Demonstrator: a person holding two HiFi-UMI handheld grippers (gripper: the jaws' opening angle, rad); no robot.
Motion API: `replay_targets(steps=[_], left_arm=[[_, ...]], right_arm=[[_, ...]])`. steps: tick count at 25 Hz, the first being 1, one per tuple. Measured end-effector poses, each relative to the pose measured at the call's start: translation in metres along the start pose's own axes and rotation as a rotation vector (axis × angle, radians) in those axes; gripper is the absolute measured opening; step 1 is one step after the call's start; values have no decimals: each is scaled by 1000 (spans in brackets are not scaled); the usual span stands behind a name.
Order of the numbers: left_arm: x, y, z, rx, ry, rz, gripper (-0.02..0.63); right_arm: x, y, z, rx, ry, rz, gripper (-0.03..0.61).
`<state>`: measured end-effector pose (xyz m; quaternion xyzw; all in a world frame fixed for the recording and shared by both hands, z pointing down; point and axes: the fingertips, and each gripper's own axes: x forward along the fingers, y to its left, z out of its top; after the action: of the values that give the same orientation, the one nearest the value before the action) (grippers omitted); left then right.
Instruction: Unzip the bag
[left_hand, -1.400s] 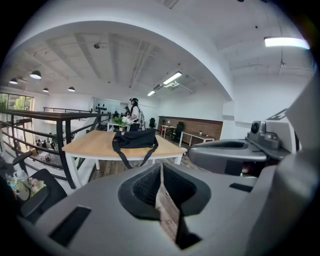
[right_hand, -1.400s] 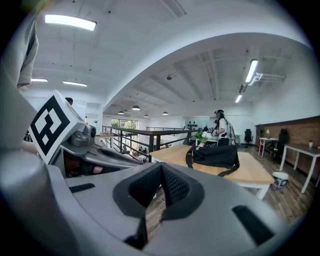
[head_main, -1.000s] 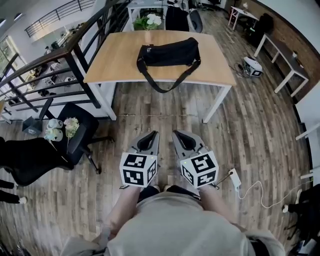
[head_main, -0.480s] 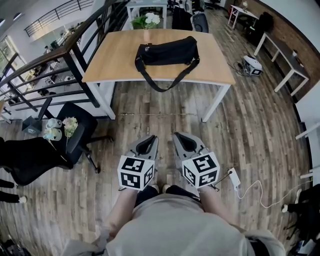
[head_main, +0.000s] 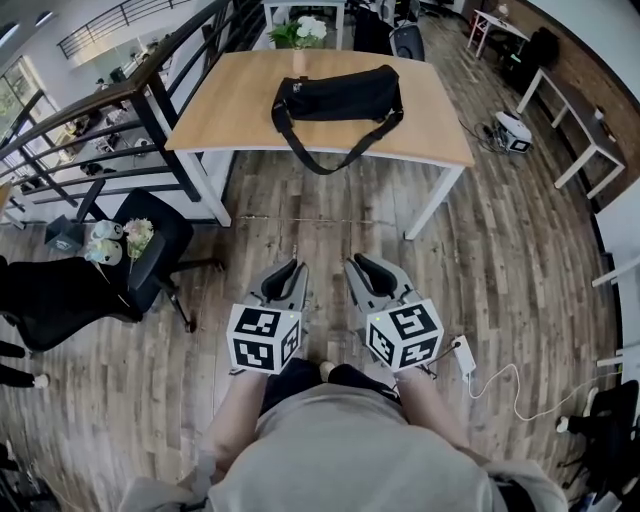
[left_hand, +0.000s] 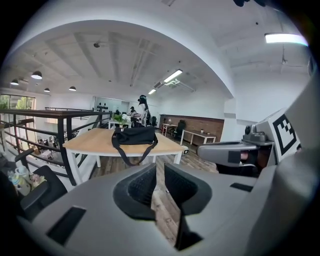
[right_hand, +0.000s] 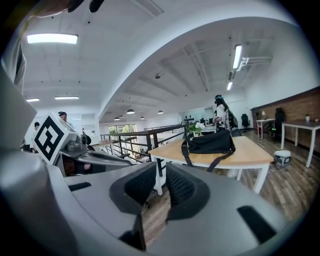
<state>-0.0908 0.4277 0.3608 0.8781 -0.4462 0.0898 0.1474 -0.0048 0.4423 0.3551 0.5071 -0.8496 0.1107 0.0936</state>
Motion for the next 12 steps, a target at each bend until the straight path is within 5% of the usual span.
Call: replay_targets(steps=[4,12], left_arm=[[4,-3,-6,-11,9,17,120],[16,7,-11,-29,33,27,120]], right_arm=[[-5,-4,-8,10,11,13,92],[13,-15,-13,51,22,39,134]])
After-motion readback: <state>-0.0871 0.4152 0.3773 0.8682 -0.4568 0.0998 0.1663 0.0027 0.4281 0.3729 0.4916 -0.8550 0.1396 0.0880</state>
